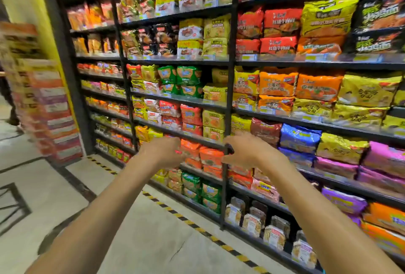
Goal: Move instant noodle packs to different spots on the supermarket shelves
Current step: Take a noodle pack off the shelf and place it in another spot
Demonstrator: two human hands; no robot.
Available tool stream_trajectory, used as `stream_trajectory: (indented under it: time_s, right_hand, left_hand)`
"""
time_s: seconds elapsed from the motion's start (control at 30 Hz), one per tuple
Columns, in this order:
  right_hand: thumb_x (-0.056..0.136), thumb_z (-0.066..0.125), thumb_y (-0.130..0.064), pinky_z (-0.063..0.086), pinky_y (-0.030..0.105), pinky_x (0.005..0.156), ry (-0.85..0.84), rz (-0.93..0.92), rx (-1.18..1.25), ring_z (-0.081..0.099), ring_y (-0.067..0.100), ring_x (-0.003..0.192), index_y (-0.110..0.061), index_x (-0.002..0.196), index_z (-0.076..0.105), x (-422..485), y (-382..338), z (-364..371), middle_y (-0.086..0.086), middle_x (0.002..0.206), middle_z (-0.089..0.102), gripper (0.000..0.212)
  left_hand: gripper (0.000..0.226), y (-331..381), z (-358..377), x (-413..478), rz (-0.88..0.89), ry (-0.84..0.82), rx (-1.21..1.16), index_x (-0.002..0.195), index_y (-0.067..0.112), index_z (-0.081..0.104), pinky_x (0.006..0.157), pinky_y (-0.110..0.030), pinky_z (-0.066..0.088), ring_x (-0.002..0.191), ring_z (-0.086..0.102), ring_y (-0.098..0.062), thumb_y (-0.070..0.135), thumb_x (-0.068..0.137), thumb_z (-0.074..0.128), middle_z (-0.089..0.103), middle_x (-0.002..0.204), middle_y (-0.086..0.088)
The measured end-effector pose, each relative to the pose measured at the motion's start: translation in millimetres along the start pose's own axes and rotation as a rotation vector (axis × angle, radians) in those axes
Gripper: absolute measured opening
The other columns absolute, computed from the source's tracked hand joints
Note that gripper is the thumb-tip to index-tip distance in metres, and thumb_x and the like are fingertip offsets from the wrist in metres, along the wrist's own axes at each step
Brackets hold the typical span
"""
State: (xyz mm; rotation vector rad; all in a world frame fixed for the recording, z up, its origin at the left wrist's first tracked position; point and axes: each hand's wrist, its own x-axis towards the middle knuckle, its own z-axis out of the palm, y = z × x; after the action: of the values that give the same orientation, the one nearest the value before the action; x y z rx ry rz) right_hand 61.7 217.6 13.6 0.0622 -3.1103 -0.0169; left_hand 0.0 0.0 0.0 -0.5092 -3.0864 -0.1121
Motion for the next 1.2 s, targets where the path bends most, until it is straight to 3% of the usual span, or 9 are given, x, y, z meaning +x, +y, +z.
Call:
stream_trajectory:
  time_s: [0.23,0.33,0.47,0.8,0.97,1.2]
  right_hand:
    - [0.096,0.056,-0.050,0.046,0.044,0.097,0.042,-0.069,0.013,0.046,0.032,0.130,-0.024,0.146,0.044,129,-35,-4,0.008,0.147,0.045,0.058]
    - [0.096,0.054,-0.052,0.044,0.047,0.103,0.022,-0.080,0.008,0.040,0.034,0.136,-0.023,0.147,0.043,175,-50,1,0.010,0.150,0.042,0.059]
    - [0.095,0.055,-0.055,0.040,0.049,0.110,0.011,-0.103,0.025,0.037,0.031,0.140,-0.027,0.151,0.039,223,-64,9,0.009,0.154,0.038,0.064]
    - [0.097,0.053,-0.051,0.040,0.047,0.103,-0.028,-0.073,0.005,0.040,0.031,0.135,-0.025,0.149,0.040,360,-114,21,0.008,0.150,0.040,0.059]
    - [0.098,0.051,-0.052,0.039,0.046,0.105,-0.057,-0.060,-0.010,0.039,0.033,0.137,-0.022,0.148,0.041,446,-161,18,0.009,0.152,0.039,0.059]
    - [0.096,0.056,-0.049,0.040,0.050,0.107,-0.035,-0.053,0.014,0.041,0.032,0.136,-0.023,0.147,0.042,569,-212,27,0.010,0.151,0.040,0.059]
  left_hand:
    - [0.066,-82,-15,84,-0.107,0.029,0.014,0.149,0.023,0.044,0.105,-0.051,0.049,0.130,0.056,-0.028,0.064,0.097,0.049,0.061,0.141,-0.003]
    - [0.071,-112,-15,117,-0.141,0.022,0.044,0.150,0.023,0.043,0.106,-0.052,0.049,0.133,0.055,-0.029,0.068,0.096,0.048,0.057,0.146,-0.002]
    - [0.059,-146,-10,161,-0.145,0.029,0.047,0.142,0.022,0.049,0.104,-0.052,0.050,0.128,0.057,-0.027,0.061,0.098,0.048,0.060,0.140,-0.002]
    - [0.059,-246,5,272,-0.134,0.011,0.009,0.141,0.023,0.049,0.099,-0.051,0.053,0.119,0.061,-0.025,0.064,0.098,0.048,0.066,0.129,0.000]
    - [0.064,-319,-3,340,-0.123,-0.010,0.021,0.147,0.023,0.045,0.104,-0.053,0.050,0.128,0.058,-0.029,0.063,0.098,0.050,0.059,0.142,-0.004]
    - [0.063,-413,-13,431,-0.126,0.010,0.041,0.146,0.022,0.046,0.101,-0.050,0.052,0.123,0.061,-0.027,0.062,0.098,0.050,0.063,0.137,-0.003]
